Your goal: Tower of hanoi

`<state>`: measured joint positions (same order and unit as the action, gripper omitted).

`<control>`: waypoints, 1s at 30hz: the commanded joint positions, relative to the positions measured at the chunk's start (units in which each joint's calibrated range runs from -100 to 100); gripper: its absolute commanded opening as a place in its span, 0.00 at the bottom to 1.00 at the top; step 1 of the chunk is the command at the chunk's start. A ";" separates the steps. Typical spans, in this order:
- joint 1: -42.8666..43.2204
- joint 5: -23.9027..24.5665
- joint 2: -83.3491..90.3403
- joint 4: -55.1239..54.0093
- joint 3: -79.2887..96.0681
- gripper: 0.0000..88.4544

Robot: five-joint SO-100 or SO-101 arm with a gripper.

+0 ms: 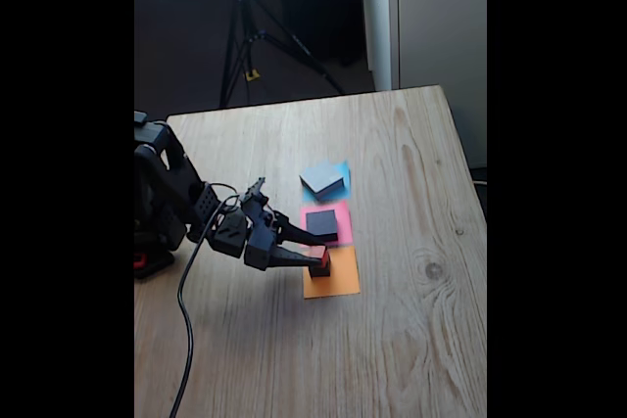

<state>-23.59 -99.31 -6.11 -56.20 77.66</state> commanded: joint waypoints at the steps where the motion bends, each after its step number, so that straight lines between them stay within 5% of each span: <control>1: 0.40 -0.69 0.06 -1.71 -1.39 0.12; 30: 1.40 -0.69 3.46 -2.44 0.61 0.21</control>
<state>-23.28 -99.31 -6.37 -57.97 77.92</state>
